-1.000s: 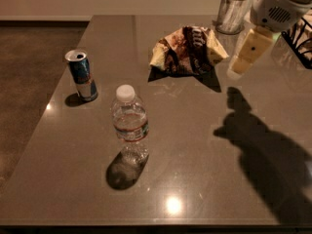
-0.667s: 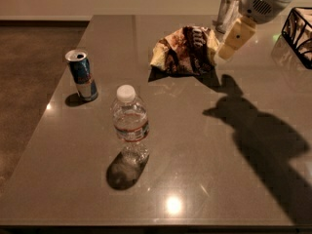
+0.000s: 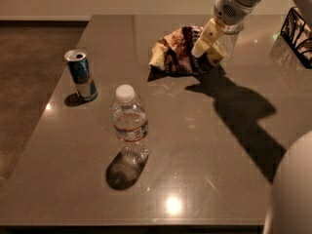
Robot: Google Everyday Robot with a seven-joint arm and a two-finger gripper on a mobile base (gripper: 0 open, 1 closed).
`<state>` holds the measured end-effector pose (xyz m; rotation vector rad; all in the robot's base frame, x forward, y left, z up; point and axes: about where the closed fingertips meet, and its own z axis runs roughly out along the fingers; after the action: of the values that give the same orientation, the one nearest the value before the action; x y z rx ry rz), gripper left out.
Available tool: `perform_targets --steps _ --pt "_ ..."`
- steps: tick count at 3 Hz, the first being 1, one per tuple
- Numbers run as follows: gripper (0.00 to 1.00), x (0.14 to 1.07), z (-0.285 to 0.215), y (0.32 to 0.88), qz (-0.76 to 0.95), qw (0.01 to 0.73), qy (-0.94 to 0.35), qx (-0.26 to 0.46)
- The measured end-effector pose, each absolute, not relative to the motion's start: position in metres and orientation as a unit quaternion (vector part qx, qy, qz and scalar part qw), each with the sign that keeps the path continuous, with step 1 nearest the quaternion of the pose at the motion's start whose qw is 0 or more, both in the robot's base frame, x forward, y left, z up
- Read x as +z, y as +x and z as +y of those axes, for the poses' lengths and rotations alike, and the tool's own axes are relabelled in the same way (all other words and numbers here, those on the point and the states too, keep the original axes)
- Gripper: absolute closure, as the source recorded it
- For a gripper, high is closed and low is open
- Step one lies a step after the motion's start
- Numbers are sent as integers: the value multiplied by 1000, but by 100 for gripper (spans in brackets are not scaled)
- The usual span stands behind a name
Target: Move brown chip bag near water bottle
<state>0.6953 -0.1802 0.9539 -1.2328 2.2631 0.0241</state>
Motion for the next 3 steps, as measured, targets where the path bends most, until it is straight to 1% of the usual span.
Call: perform_targets --steps 1,2,3 --pt "0 937 -167 710 846 264 -464 11" --pt "26 925 -164 711 848 246 -470 6" --pt "48 923 -166 701 846 238 -477 -1"
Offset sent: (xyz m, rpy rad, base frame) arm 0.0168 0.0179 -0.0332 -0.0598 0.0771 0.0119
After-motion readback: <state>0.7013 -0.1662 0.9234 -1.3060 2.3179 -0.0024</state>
